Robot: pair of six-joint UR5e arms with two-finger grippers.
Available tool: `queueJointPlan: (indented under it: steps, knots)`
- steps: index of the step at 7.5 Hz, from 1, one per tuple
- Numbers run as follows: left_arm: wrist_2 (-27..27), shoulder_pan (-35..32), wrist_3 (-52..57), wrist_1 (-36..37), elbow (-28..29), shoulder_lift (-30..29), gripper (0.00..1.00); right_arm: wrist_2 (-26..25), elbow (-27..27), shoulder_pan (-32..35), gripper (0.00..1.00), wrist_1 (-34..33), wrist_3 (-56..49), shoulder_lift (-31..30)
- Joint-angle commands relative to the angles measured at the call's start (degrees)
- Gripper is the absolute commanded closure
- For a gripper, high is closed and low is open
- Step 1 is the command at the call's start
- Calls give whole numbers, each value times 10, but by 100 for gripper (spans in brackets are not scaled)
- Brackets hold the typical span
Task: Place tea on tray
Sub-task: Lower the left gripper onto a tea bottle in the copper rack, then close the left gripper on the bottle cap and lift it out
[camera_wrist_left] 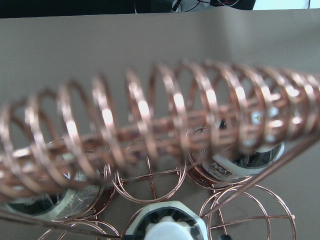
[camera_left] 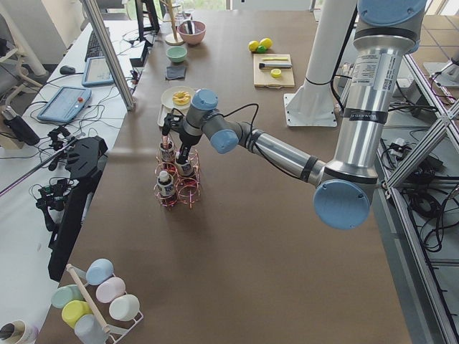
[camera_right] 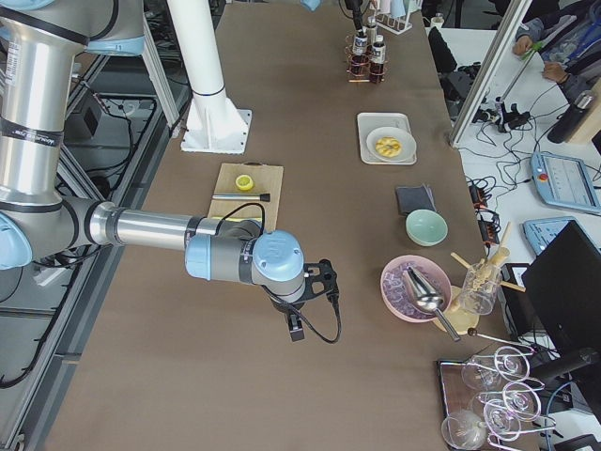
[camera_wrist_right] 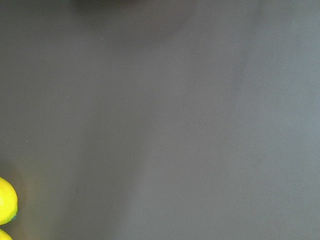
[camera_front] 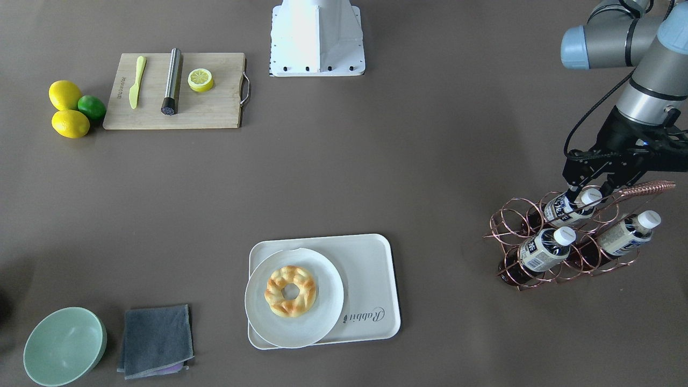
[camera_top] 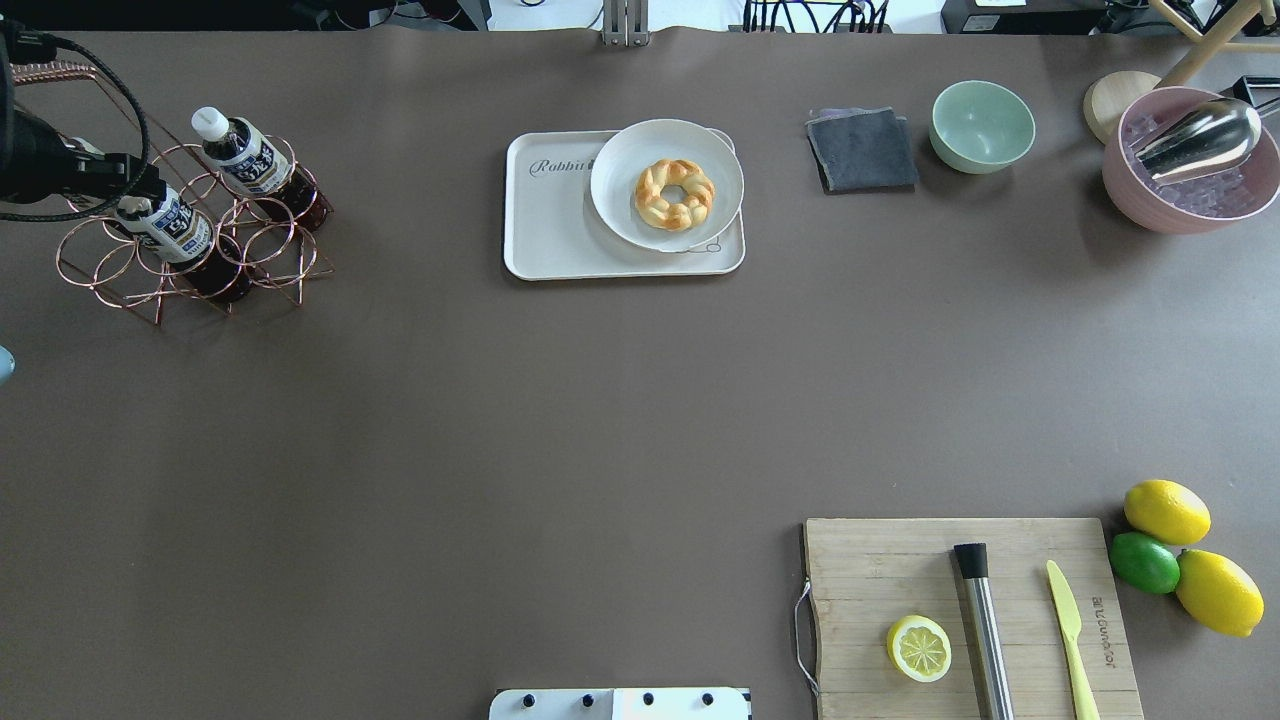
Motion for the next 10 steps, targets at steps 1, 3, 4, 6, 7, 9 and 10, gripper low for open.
queueJointPlan:
  steps: [1,3,4,6,7,9,10]
  knots:
    - [0,-1,0,1,3,-4,41,0,2,0,0,0,0,0]
    - [-1,-3,-1,1,1,-5,70,0,1,0,0,0,0,0]
    - [-1,-5,-1,2,0,-5,100,0,1,0,0,0,0,-1]
    - [-3,-10,-1,4,-3,-5,100,0,1,0,0,-1,1,-1]
    - [-5,-17,-1,12,-9,-6,100,0,1,0,0,-1,1,-2]
    - [-39,-49,0,94,-62,-25,100,0,0,0,0,-1,1,-2]
    - [-48,-67,12,138,-94,-29,100,1,-2,0,0,-1,1,-2]
